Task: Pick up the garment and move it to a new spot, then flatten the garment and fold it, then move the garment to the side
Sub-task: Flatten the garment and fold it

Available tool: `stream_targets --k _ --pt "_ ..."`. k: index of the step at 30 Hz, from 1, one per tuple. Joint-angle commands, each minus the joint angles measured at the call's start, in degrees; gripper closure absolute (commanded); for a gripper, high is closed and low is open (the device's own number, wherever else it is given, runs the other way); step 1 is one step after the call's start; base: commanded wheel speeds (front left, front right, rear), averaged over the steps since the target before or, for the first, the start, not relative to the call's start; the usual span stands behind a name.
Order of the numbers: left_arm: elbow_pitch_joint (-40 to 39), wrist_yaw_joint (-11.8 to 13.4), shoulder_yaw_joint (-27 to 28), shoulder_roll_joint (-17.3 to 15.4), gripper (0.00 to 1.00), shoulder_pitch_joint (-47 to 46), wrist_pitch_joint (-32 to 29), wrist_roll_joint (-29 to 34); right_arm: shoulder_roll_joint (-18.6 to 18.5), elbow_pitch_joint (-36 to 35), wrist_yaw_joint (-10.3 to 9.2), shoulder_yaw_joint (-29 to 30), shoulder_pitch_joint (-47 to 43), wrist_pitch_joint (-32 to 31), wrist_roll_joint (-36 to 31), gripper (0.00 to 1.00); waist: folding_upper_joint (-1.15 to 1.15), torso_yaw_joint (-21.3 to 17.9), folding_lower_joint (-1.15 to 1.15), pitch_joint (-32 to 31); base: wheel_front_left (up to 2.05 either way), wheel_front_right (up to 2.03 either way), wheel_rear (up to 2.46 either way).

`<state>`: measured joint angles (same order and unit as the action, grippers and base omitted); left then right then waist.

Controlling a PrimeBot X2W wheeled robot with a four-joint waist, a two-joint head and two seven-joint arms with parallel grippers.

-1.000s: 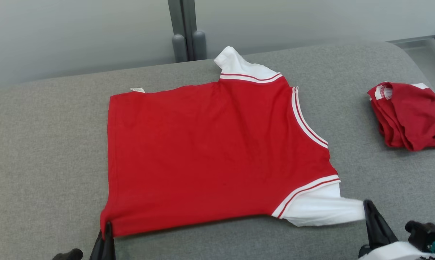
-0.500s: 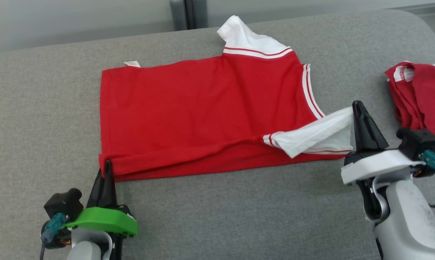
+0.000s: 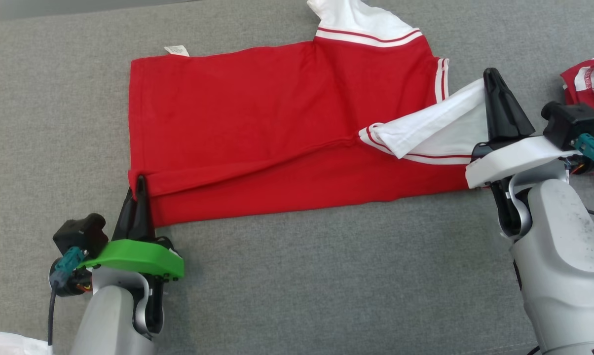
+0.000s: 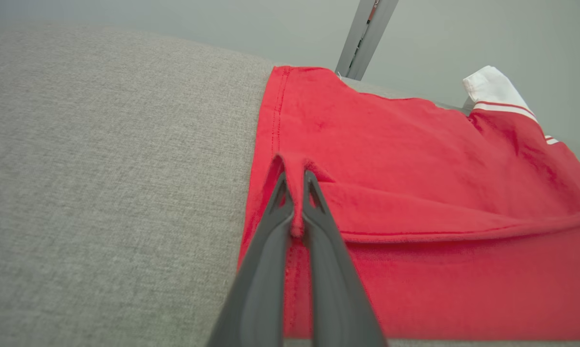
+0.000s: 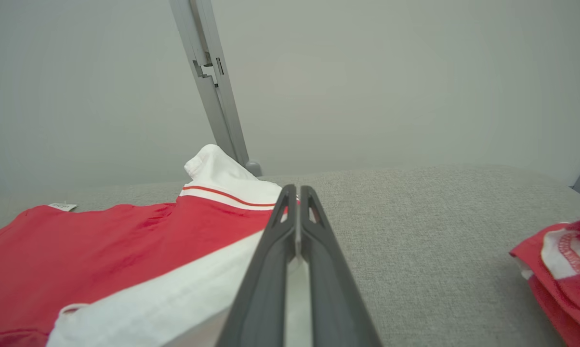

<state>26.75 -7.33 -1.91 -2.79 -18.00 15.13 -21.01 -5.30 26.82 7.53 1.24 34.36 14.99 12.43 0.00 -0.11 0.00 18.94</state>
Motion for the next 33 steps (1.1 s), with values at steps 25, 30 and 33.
stream_targets --k 25,30,33 --pt "1.0 0.0 1.3 -0.3 0.00 3.0 0.0 2.9 1.9 -3.6 -0.09 3.9 -12.8 0.2 -7.1 0.00 0.00 -0.4 0.00 1.5 0.00 0.00 0.00" --pt "7.0 0.8 0.7 -0.2 0.00 1.8 -0.2 3.9 2.2 2.3 -0.09 4.3 -11.6 0.3 -8.7 0.00 0.00 -0.7 0.00 2.0 0.00 0.00 0.00" --pt "10.7 0.7 -0.1 -0.1 0.00 1.2 -0.6 3.8 2.2 7.3 -0.09 4.1 -10.4 0.1 -9.1 0.00 0.00 -0.7 0.00 2.0 0.00 0.00 0.00"
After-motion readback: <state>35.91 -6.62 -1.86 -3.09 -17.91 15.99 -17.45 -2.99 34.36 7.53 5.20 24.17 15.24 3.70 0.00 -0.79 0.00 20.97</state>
